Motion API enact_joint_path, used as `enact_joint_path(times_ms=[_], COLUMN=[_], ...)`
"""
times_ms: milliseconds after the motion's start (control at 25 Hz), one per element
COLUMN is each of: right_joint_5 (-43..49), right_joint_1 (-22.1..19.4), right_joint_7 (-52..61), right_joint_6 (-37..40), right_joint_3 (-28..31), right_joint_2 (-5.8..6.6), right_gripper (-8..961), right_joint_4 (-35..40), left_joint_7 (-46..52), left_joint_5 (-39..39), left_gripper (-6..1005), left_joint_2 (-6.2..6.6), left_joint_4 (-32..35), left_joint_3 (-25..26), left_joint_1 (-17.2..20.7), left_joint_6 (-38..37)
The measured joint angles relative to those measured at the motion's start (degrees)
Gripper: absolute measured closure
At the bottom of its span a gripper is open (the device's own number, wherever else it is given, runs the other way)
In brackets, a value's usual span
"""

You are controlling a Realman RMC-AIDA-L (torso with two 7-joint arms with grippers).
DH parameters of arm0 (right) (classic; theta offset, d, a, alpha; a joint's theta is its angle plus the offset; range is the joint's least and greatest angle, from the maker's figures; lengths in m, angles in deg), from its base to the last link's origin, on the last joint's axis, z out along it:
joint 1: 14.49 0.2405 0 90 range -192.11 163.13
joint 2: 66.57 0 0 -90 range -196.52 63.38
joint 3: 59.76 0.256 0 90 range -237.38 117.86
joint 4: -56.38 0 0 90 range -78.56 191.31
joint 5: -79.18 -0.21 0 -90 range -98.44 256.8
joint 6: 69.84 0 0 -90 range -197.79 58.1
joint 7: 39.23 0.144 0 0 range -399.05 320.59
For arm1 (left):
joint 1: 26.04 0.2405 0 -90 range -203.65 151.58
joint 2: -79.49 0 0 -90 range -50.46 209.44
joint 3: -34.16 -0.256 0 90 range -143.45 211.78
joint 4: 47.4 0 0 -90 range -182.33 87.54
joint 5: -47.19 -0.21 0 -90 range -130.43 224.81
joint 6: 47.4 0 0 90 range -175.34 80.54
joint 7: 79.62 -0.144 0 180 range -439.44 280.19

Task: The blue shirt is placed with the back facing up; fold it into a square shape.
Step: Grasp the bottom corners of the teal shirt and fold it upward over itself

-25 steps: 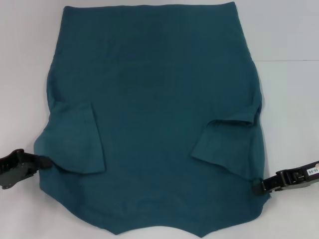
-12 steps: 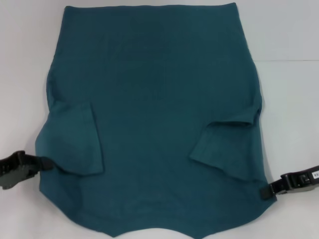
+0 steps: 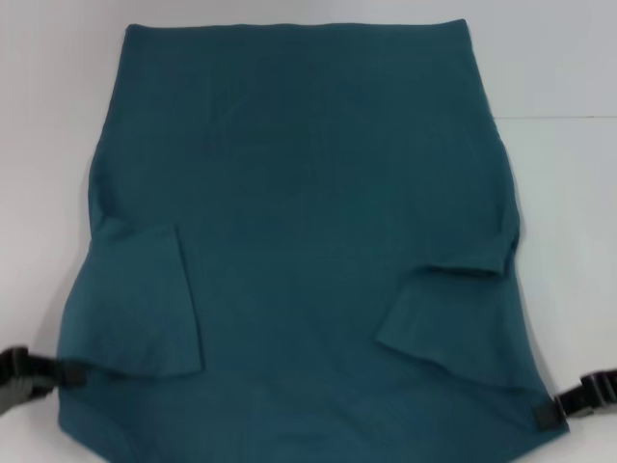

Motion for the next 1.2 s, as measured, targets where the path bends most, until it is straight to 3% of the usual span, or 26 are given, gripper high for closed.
enact_joint_path(times_ms=[320,440,520,680,880,1200], right_joint_5=[0.13,-0.29,-0.78,-4.45,-10.08,-11.32], right_joint_1=[-2.66,-2.25,-1.18,1.28,4.48,10.18], right_joint_7=[-0.40,-0.46,-0.34,0.21,1.11,1.17], right_joint_6=[3.17,1.31,-0.92,-4.91,-12.89,-26.41], right_joint_3=[0.43,3.42,6.86,11.91,12.51,12.05], right_joint_2=[0.11,0.12,0.12,0.12,-0.80,-2.99], right_gripper=[909,909,909,909,908,908], right_joint_4=[1.07,1.08,1.01,0.58,0.33,0.00], left_joint_7=[-1.40,-1.04,0.88,4.85,9.84,11.82], left_joint_5=[-3.60,-3.42,-3.35,-3.37,-3.26,-3.17], left_gripper=[982,982,982,982,982,982], left_joint_2=[-0.12,0.66,1.88,3.72,4.48,4.16], left_joint_4=[1.60,-0.38,-3.63,-8.57,-10.51,-14.11], left_joint_3=[-0.06,0.00,0.12,0.00,-0.14,-2.37], left_joint_1=[1.26,-1.15,-4.32,-10.26,-16.26,-22.15], left_joint_6=[-6.27,-6.23,-4.62,0.71,10.75,28.63])
